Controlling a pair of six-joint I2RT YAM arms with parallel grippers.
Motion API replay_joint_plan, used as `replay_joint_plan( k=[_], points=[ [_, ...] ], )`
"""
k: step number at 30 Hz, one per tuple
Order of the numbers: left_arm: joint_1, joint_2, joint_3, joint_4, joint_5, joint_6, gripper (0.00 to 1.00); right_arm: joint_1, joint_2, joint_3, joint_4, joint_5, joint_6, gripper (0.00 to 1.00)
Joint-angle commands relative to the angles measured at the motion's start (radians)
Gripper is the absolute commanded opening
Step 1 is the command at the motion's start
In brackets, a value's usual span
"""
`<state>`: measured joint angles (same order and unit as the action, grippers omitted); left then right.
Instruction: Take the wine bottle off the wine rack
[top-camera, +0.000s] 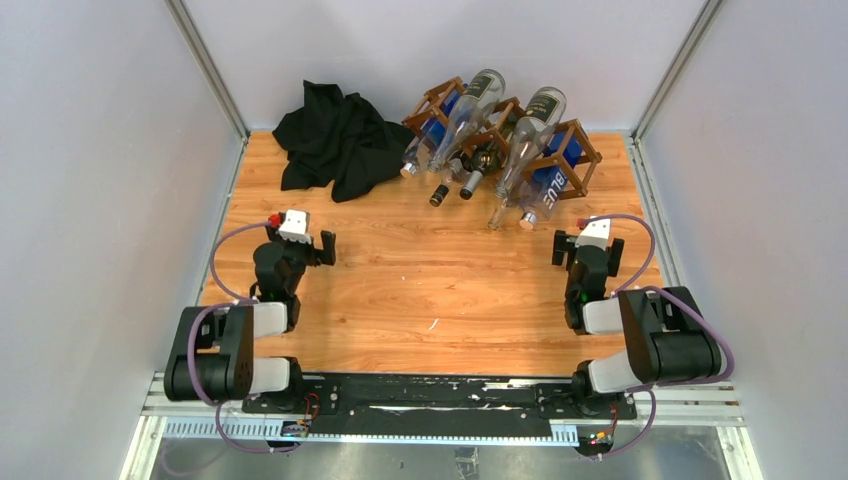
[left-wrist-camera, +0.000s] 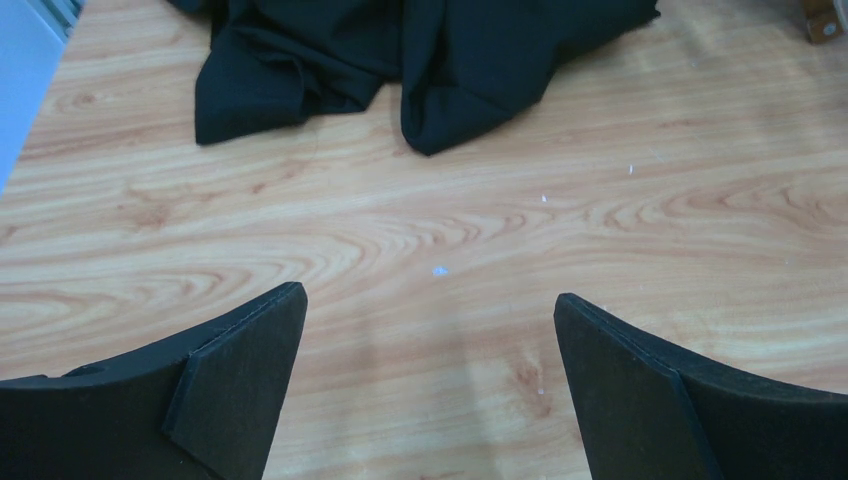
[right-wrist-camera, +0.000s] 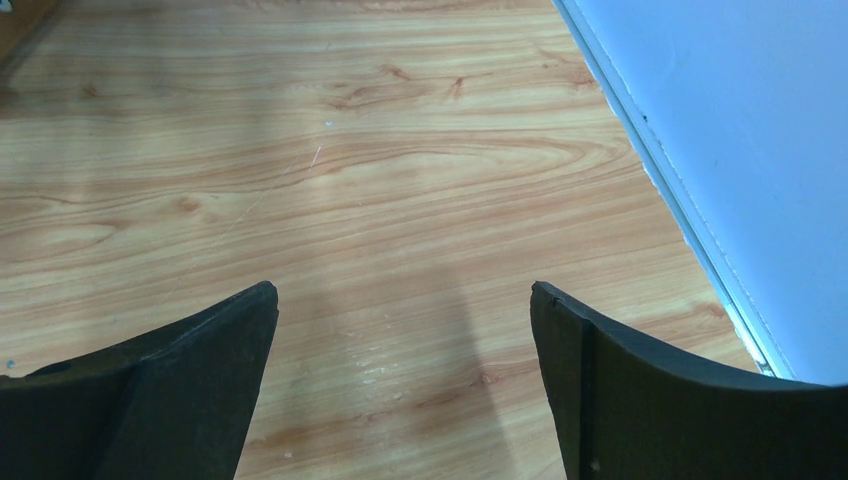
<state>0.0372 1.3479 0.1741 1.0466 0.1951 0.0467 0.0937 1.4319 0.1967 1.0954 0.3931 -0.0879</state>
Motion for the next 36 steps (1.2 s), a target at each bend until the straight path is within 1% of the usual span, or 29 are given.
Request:
replay_joint_plan(
  k=[1,3,6,8,11,13,15,17,18,20,22,25,28,29,30,31,32,33,34,36],
  points=[
    [0.006,-0.128,0.146,-0.324,-0.047,0.008,1.00,0.003,-0.036,-0.020,0.037,0.001,0.000,1.00],
    [0.006,-0.143,0.223,-0.486,-0.025,0.062,1.00,0.003,-0.044,-0.027,0.040,0.001,0.000,1.00],
    [0.017,-0.157,0.271,-0.591,0.007,0.067,1.00,0.005,-0.064,-0.031,0.050,-0.001,-0.008,1.00],
    [0.025,-0.180,0.279,-0.618,0.051,0.033,1.00,0.005,-0.146,-0.006,-0.082,0.105,0.038,1.00],
    [0.025,-0.219,0.291,-0.646,0.111,-0.015,1.00,0.001,-0.294,0.028,-0.250,0.137,0.053,1.00],
    [0.025,-0.247,0.313,-0.686,0.123,-0.041,1.00,-0.001,-0.399,0.100,-0.457,0.201,0.144,1.00],
    [0.026,-0.271,0.365,-0.780,0.135,-0.069,1.00,-0.003,-0.492,0.178,-0.668,0.235,0.241,1.00],
    [0.026,-0.289,0.436,-0.903,0.148,-0.064,1.00,-0.004,-0.579,0.252,-0.837,0.210,0.286,1.00],
    [0.026,-0.296,0.479,-0.976,0.155,-0.053,1.00,-0.003,-0.629,0.298,-0.957,0.197,0.300,1.00],
    [0.026,-0.289,0.571,-1.129,0.166,-0.028,1.00,-0.006,-0.668,0.385,-1.092,0.191,0.358,1.00],
    [0.026,-0.260,0.663,-1.265,0.181,0.018,1.00,-0.017,-0.680,0.458,-1.193,0.116,0.361,1.00],
    [0.025,-0.213,0.785,-1.416,0.166,0.046,1.00,-0.029,-0.634,0.573,-1.300,0.019,0.401,1.00],
    [0.026,-0.168,0.890,-1.517,0.150,0.053,1.00,-0.030,-0.607,0.682,-1.381,-0.004,0.552,1.00],
    [0.026,-0.154,0.928,-1.547,0.147,0.053,1.00,-0.030,-0.606,0.729,-1.455,-0.020,0.618,1.00],
    [0.026,-0.137,0.963,-1.578,0.154,0.052,1.00,-0.030,-0.614,0.763,-1.482,-0.061,0.613,1.00],
    [0.026,-0.122,1.001,-1.608,0.164,0.051,1.00,-0.030,-0.628,0.760,-1.453,-0.124,0.578,1.00],
    [0.026,-0.105,1.044,-1.642,0.174,0.048,1.00,-0.030,-0.641,0.746,-1.400,-0.229,0.547,1.00],
    [0.026,-0.090,1.064,-1.655,0.183,0.042,1.00,-0.029,-0.643,0.751,-1.383,-0.259,0.552,1.00],
    [0.026,-0.077,1.092,-1.673,0.195,0.038,1.00,-0.028,-0.620,0.786,-1.410,-0.287,0.570,1.00],
    [0.025,-0.057,1.137,-1.692,0.203,0.034,1.00,-0.013,-0.513,0.918,-1.544,-0.344,0.587,0.97]
  ],
)
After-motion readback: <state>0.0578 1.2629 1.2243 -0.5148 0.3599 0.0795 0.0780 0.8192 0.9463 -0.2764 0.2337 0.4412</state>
